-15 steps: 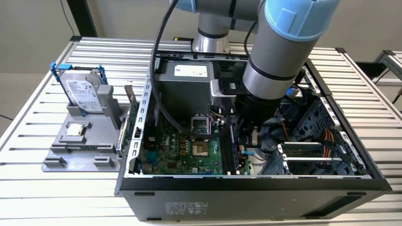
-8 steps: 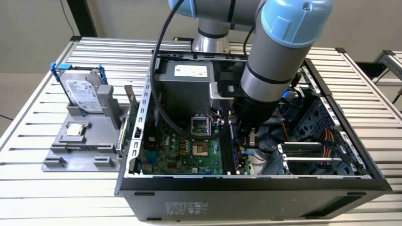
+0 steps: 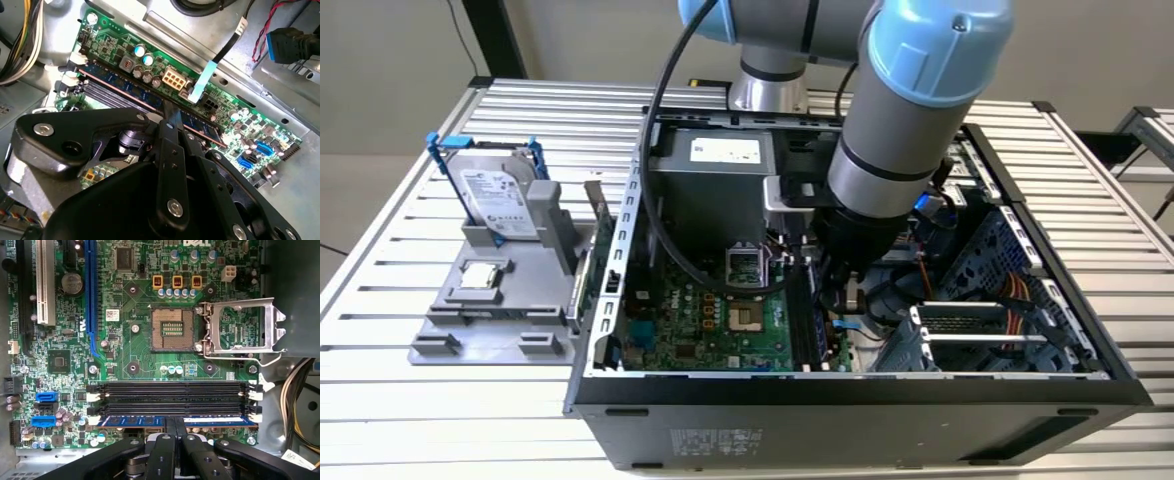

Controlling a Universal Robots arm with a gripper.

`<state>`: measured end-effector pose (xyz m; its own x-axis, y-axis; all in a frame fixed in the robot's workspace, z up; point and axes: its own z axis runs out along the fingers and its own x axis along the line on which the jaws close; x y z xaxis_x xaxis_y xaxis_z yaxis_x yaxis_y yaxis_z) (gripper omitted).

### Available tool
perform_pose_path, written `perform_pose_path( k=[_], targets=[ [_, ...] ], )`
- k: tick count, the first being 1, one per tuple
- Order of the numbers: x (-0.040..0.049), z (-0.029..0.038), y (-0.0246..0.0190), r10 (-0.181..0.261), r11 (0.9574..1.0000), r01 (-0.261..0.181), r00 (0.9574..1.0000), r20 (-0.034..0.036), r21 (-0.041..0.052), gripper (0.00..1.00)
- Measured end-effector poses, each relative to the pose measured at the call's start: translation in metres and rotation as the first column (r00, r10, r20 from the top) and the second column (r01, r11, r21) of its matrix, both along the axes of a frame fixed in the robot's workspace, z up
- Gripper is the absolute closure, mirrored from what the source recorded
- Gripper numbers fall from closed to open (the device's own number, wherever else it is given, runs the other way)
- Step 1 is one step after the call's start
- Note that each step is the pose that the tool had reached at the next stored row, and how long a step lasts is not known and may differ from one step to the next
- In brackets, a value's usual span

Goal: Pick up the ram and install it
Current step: 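Press down the ram until it locks into place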

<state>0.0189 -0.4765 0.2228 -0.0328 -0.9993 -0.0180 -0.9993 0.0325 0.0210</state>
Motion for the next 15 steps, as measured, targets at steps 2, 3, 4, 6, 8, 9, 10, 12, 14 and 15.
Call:
perform_pose_path(
  k=[2, 3, 4, 6, 8, 9, 10, 12, 14, 15],
  targets=[
    [0.0000, -0.0003, 0.0000, 0.000, 1.0000, 0.000, 1.0000, 0.0001, 0.0004, 1.00],
    [0.0000, -0.0009, 0.0001, 0.000, 1.0000, 0.000, 1.0000, 0.0002, 0.0005, 1.00],
    [0.0000, -0.0020, 0.0001, 0.000, 1.0000, 0.000, 1.0000, 0.0007, 0.0002, 1.00],
    [0.0000, -0.0047, 0.0000, 0.000, 1.0000, 0.000, 1.0000, 0.0008, -0.0003, 1.00],
    [0.0000, -0.0055, 0.0000, 0.000, 1.0000, 0.000, 1.0000, 0.0009, -0.0004, 1.00],
    [0.0000, -0.0056, 0.0001, 0.000, 1.0000, 0.000, 1.0000, 0.0009, -0.0004, 1.00],
    [0.0001, -0.0057, 0.0001, 0.000, 1.0000, 0.000, 1.0000, 0.0010, -0.0002, 1.00],
    [0.0001, -0.0056, 0.0001, 0.000, 1.0000, 0.000, 1.0000, 0.0010, -0.0001, 1.00],
    [0.0000, -0.0048, 0.0002, 0.000, 1.0000, 0.000, 1.0000, 0.0010, 0.0001, 1.00],
    [0.0000, -0.0042, 0.0002, 0.000, 1.0000, 0.000, 1.0000, 0.0012, 0.0010, 1.00]
  ],
)
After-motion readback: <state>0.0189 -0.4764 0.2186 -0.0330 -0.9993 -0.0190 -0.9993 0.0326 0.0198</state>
